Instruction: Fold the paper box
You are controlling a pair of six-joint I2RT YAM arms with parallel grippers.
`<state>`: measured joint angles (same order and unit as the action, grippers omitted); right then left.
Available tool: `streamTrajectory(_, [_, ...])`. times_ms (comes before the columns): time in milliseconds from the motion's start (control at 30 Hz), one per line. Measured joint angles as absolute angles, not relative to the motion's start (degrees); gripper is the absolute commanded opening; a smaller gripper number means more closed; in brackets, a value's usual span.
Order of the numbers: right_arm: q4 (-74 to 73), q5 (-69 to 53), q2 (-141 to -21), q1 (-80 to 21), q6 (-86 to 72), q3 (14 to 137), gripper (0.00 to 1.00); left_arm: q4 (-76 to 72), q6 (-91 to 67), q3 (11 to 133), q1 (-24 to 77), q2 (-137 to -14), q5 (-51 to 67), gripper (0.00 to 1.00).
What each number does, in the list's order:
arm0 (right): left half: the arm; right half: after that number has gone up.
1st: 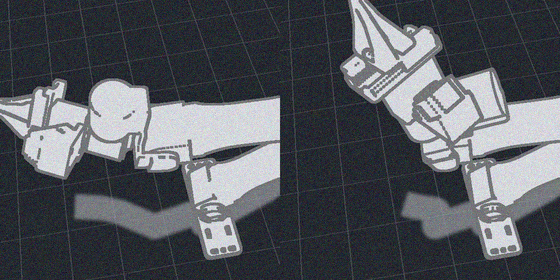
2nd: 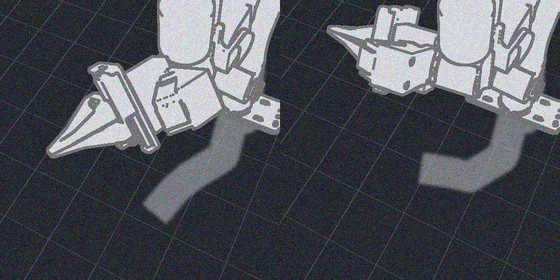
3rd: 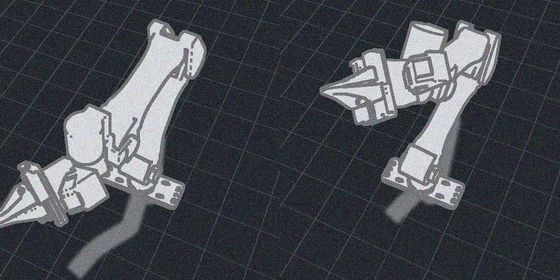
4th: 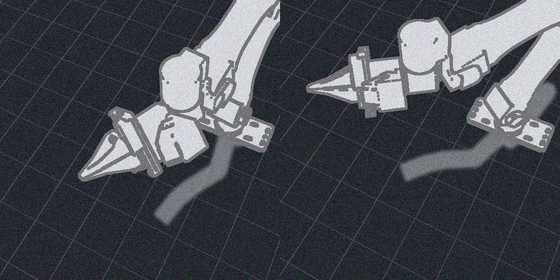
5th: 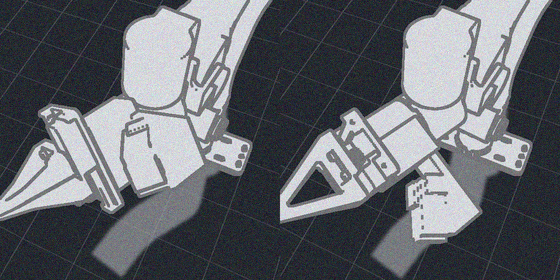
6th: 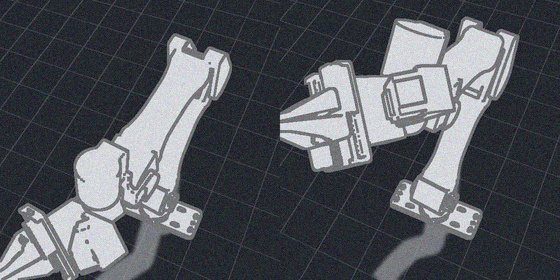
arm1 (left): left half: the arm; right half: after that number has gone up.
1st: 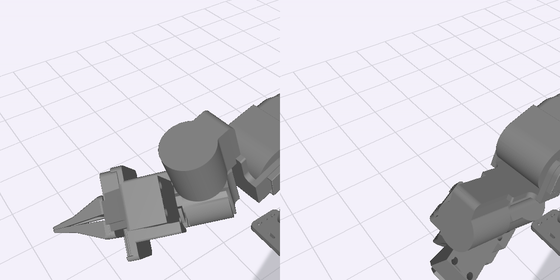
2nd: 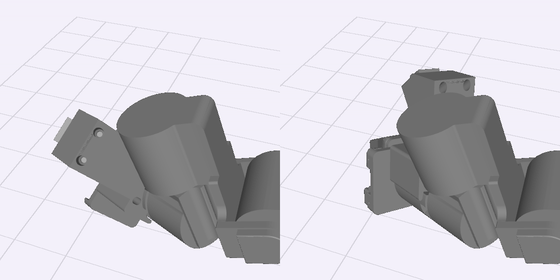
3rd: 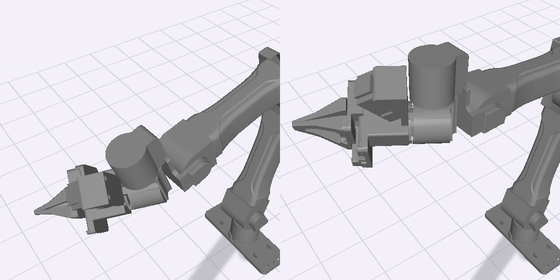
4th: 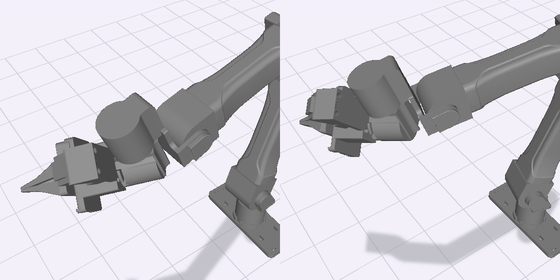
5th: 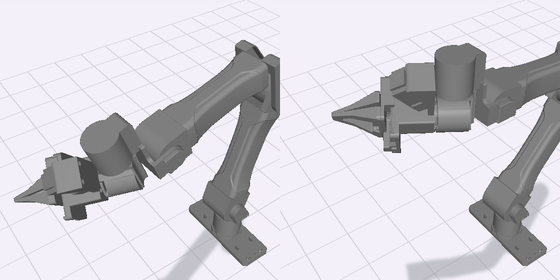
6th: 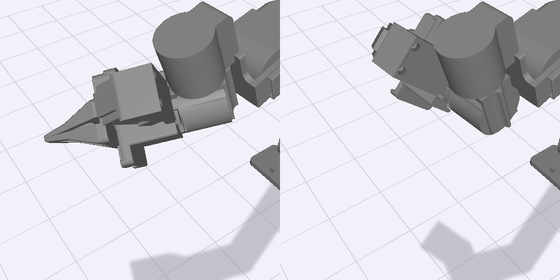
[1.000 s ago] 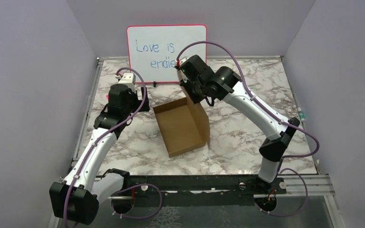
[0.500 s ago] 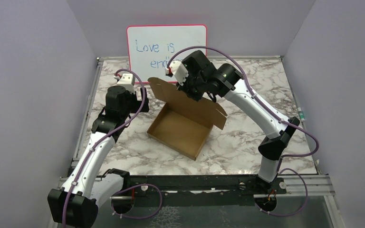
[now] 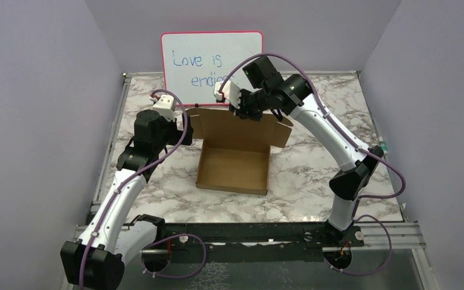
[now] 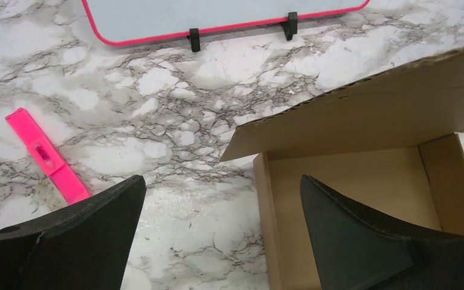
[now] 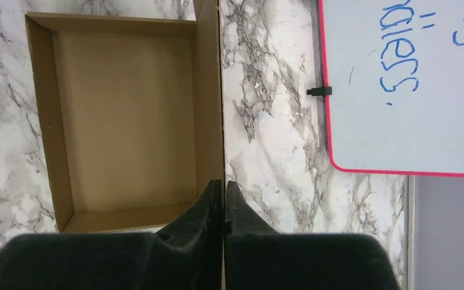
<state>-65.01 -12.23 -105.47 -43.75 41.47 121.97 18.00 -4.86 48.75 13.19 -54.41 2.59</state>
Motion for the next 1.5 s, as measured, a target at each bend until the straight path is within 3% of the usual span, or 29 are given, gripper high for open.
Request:
streamTrajectory(267, [-61.0,-12.7,-105.8,-42.7,44.0,119.2,0.43,17.2,-3.0,47.8,13.2,-54.4,6.0,0.98])
streamTrajectory(500, [-55.7,-7.2,-96.5,-42.7,42.9,108.7,0.61,16.6,-0.4,46.7,13.3,-51.9,7.1,0.98])
streamTrajectory(867, [-48.9,3.9,-73.1,-42.7,37.2,87.1,0.73,18.1,8.8,47.2,17.3,-45.4,6.8,0.96])
streamTrajectory(1300, [-40.5,5.3,-68.9,-33.8,35.1,73.6,0.75,25.5,18.6,56.2,18.3,-53.8,4.9,0.93])
streamTrajectory(1500, [-38.4,-0.6,-69.2,-31.1,35.2,72.0,0.7,28.5,21.4,58.8,18.4,-60.1,5.4,0.81])
